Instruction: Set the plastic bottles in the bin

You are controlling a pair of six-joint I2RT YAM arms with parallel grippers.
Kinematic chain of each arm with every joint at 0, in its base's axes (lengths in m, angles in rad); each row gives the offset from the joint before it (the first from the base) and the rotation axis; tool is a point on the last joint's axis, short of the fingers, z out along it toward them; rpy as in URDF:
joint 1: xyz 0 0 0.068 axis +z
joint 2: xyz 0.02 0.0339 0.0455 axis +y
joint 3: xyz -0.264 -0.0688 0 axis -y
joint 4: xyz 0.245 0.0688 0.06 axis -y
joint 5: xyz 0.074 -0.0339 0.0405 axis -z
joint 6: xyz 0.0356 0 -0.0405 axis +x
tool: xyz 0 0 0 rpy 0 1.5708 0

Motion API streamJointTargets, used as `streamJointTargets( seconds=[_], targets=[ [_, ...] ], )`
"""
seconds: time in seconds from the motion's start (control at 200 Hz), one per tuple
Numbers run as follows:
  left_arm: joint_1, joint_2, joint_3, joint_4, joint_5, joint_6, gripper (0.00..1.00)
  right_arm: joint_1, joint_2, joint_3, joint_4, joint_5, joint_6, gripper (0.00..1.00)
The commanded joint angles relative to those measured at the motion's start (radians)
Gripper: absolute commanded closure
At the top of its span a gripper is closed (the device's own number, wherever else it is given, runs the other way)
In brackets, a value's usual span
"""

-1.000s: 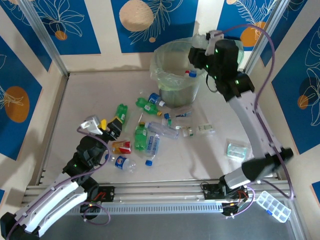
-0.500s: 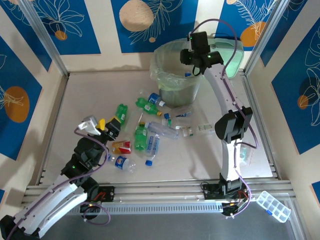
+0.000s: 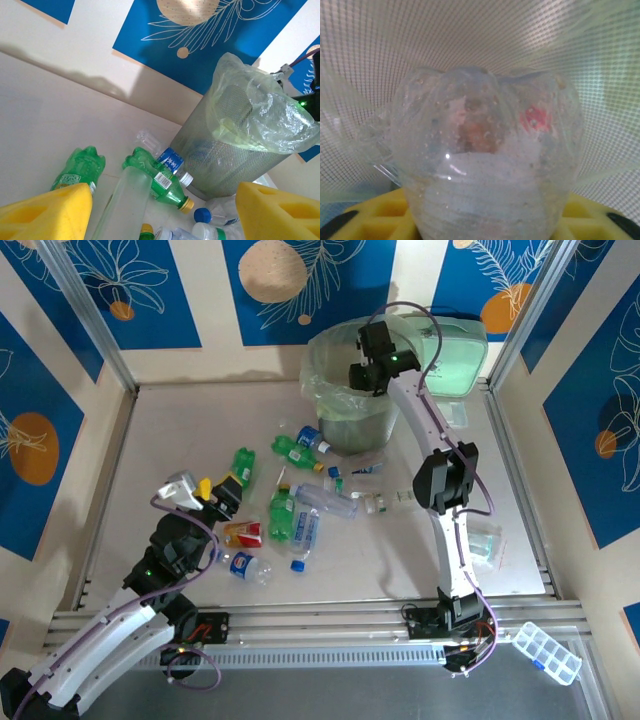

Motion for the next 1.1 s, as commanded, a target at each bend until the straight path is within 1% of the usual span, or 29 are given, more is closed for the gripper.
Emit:
streamJointTargets(
  seconds=[0.0, 0.06, 0.125, 0.2, 0.305, 0.45, 0.735, 0.93, 1.02, 1.095],
  targets=[
    [-0.006, -0.001, -0.008, -0.001, -0.016, -0.004, 0.24, 0.004, 0.021, 0.039, -0.054, -0.008, -0.02, 0.41],
    [-0.006, 0.002, -0.007, 0.0, -0.017, -0.004, 0.24, 0.002, 0.018, 0.042, -0.058, -0.016, -0.017, 0.28],
    [-0.005, 0.006, -0.005, 0.001, -0.016, -0.004, 0.24, 0.002, 0.011, 0.052, -0.063, -0.028, -0.014, 0.19],
    [-0.005, 0.008, -0.006, 0.0, -0.016, -0.004, 0.24, 0.002, -0.001, 0.065, -0.067, -0.036, -0.011, 0.11],
    [-0.005, 0.012, -0.005, 0.0, -0.016, -0.004, 0.24, 0.0, -0.021, 0.086, -0.075, -0.053, -0.001, 0.05],
    [-0.006, 0.015, -0.005, 0.001, -0.016, -0.004, 0.24, 0.0, -0.057, 0.103, -0.077, -0.071, 0.012, 0.02],
    [-0.006, 0.015, -0.004, 0.0, -0.016, -0.005, 0.24, 0.008, -0.157, 0.111, -0.076, -0.076, 0.026, 0.03],
    [-0.006, 0.017, 0.001, -0.008, -0.022, -0.011, 0.24, 0.03, -0.245, 0.108, -0.069, -0.079, 0.043, 0.03],
    [-0.005, 0.013, 0.008, -0.02, -0.028, -0.007, 0.24, 0.048, -0.298, 0.091, -0.06, -0.098, 0.061, 0.04],
    [-0.006, 0.009, 0.004, -0.019, -0.032, -0.008, 0.24, 0.074, -0.362, 0.037, -0.027, -0.123, 0.072, 0.05]
  ],
)
